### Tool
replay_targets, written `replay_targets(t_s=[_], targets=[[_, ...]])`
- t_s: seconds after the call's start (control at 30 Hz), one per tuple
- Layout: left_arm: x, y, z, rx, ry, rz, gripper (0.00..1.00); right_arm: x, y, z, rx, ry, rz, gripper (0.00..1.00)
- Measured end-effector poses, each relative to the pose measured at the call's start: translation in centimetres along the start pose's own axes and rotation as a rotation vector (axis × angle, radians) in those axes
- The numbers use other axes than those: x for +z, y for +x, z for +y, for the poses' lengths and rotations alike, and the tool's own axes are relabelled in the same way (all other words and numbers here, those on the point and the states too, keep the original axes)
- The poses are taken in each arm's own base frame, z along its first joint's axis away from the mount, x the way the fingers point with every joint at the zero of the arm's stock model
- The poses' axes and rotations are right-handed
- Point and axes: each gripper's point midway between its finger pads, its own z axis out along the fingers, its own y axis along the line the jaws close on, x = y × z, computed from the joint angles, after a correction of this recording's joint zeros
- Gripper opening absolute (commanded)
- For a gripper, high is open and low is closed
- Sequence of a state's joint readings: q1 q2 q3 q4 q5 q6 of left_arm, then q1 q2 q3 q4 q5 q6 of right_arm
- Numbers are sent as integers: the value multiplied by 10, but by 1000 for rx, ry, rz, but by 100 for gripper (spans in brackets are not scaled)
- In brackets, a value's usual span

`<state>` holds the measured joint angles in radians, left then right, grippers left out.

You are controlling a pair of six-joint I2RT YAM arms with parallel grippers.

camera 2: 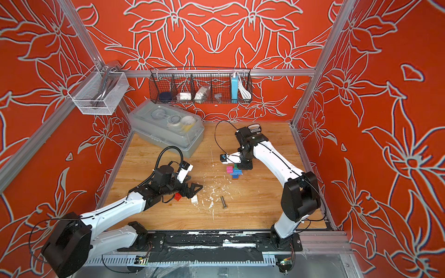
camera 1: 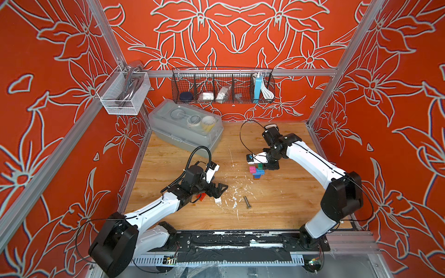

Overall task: Assemble a spoon with lego
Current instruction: Assemble the lego brick with the lego brick.

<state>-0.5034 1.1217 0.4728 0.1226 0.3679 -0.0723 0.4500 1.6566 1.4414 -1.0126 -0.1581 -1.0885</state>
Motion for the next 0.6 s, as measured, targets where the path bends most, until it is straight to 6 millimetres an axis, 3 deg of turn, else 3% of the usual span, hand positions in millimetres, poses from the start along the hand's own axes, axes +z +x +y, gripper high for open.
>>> replay_targets(t_s=[0.6], targets=[[3, 3, 3, 5, -10, 11, 98, 11, -1, 4, -38, -46, -7, 0]])
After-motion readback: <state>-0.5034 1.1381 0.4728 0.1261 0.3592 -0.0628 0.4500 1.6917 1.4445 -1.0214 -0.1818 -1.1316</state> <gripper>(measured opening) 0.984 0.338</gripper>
